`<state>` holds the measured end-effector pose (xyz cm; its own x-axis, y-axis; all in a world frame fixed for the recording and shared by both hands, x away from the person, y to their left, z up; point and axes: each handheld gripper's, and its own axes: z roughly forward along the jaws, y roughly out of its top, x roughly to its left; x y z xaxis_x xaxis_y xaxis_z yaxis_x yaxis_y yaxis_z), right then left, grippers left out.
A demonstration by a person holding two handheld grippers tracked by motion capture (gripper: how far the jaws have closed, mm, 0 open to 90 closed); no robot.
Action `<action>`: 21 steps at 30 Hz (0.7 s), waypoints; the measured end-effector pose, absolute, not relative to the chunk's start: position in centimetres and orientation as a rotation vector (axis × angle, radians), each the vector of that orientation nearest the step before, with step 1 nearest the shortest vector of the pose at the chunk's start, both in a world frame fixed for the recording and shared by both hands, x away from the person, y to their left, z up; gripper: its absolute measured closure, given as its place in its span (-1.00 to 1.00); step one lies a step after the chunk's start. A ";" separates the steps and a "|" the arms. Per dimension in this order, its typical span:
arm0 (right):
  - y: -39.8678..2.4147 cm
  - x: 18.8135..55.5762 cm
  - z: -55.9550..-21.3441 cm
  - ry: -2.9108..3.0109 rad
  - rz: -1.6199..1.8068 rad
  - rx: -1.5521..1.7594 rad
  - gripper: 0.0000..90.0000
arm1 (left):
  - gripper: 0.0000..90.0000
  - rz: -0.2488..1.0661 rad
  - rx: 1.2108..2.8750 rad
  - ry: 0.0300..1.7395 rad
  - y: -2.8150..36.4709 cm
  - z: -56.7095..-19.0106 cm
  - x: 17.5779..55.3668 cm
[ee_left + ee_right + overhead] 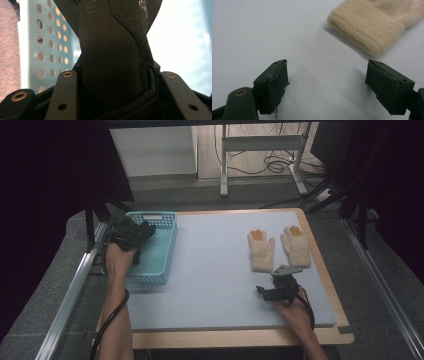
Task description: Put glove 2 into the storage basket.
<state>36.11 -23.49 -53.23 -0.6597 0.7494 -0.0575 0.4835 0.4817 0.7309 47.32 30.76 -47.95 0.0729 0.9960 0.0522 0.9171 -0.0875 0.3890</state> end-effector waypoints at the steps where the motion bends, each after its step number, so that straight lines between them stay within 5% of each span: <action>1: -23.5 36.1 -53.2 2.363 0.993 1.032 -0.60 | 0.20 0.450 2.108 1.944 30.9 -48.1 47.5; 12: -23.5 36.1 -53.2 2.362 0.993 1.032 -0.60 | 0.09 0.385 2.148 1.981 31.2 -49.9 49.1; 21: -23.5 36.1 -53.2 2.364 0.991 1.030 -0.60 | -0.74 0.332 2.184 1.933 31.3 -49.7 48.5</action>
